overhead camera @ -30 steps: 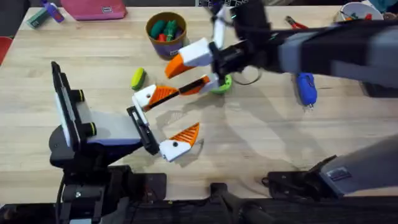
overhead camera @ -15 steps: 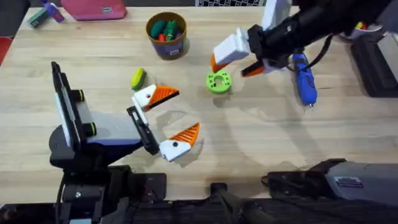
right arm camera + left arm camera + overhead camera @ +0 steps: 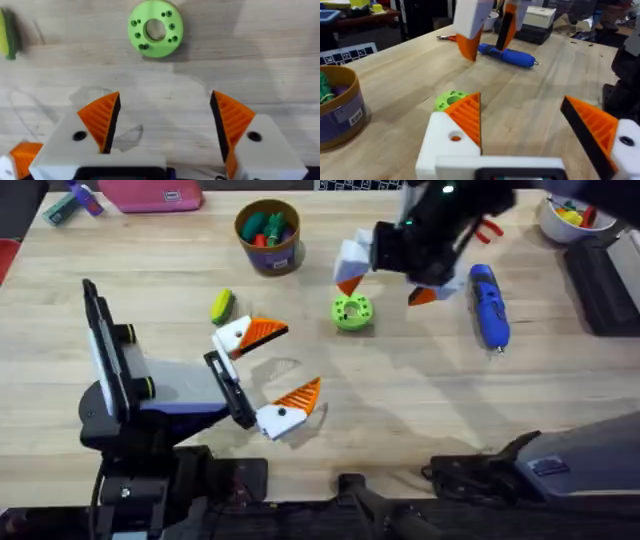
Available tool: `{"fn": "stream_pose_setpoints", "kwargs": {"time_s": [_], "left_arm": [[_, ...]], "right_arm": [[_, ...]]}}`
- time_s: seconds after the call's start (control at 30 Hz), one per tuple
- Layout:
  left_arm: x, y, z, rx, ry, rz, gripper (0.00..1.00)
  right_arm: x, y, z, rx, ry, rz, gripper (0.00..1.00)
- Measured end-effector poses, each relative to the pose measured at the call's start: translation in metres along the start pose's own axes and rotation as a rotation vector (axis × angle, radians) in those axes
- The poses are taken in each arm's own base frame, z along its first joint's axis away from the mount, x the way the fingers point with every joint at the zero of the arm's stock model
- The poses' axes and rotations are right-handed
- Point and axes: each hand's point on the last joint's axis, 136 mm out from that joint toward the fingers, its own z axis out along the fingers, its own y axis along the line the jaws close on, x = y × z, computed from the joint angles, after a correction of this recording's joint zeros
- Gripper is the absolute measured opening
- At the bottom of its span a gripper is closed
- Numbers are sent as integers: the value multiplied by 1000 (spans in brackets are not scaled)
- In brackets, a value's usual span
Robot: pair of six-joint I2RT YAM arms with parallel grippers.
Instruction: Pick up the gripper from the table and insert it into the empty holder that is missing its gripper. Then pick up a screw, insert it into the mounting hole, and use the screwdriver to tighten it. Finally, clean up the table by picking up the vegetable and placing it into the bucket.
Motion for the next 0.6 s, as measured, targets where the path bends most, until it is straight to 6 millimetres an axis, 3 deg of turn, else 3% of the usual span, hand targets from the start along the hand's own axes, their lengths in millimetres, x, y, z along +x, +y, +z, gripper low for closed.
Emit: {"fn": "stream_pose_setpoints", "kwargs": {"time_s": [0.33, 0.6], "left_arm": [[0, 0, 0, 0, 0, 1, 985], [0, 0, 0, 0, 0, 1, 985]], "right_arm": [[4, 28, 31, 27, 17, 131, 993], [-3, 37, 73, 67, 39, 175, 925]]}}
